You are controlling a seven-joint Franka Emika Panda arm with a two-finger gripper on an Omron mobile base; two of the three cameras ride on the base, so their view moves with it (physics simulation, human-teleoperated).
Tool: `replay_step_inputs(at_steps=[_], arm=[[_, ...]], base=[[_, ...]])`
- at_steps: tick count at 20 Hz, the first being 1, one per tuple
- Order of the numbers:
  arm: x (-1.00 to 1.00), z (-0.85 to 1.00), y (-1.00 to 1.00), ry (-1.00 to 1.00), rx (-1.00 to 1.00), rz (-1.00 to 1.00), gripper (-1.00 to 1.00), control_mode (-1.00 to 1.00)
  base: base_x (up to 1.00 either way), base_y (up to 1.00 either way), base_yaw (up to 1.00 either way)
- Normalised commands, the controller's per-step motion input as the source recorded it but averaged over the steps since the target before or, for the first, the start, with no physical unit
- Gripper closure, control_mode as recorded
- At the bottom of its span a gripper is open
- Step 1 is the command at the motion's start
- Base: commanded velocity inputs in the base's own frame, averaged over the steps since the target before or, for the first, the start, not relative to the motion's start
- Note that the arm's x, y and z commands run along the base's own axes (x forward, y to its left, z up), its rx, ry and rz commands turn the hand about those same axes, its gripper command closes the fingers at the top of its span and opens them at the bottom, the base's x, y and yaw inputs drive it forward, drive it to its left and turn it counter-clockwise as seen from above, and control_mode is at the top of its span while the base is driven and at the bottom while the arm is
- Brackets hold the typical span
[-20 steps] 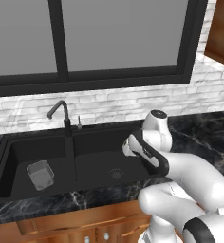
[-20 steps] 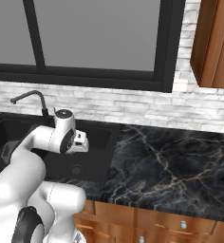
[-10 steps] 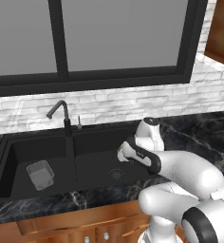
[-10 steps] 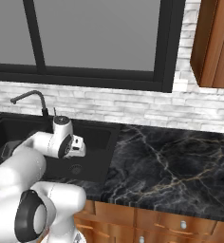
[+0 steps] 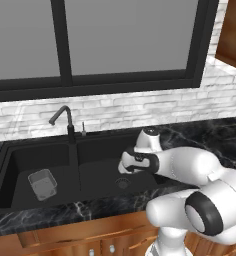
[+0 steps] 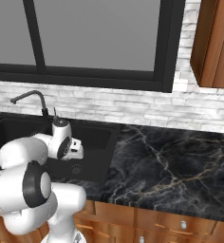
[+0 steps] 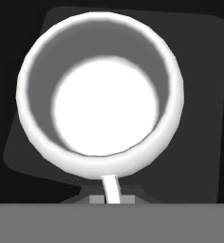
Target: Place the tupperware in the left basin and the mug in the right basin of the sink.
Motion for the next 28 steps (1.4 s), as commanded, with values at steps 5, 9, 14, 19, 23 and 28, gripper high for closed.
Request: replay_step_inputs(at_steps=[5,9,14,19,23,28], arm=[[0.16,-0.24,0.17,0.03,0.00,0.00,1.00,-1.00],[0.16,-0.23,0.14,0.04,0.00,0.00,1.00,-1.00],[0.14,-0.23,0.09,0.02,0.00,0.00,1.00,-1.00],[0.11,-0.24,0.01,0.00,-0.01,0.00,1.00,-1.00],[0.13,-0.23,0.00,0.00,-0.03,0.00,1.00,-1.00],[0.11,-0.21,0.01,0.00,-0.03,0.00,1.00,-1.00]], base=[[0.00,0.00,0.00],[0.00,0.00,0.00],[0.00,0.00,0.00],[0.00,0.00,0.00],[0.00,0.00,0.00],[0.00,0.00,0.00]])
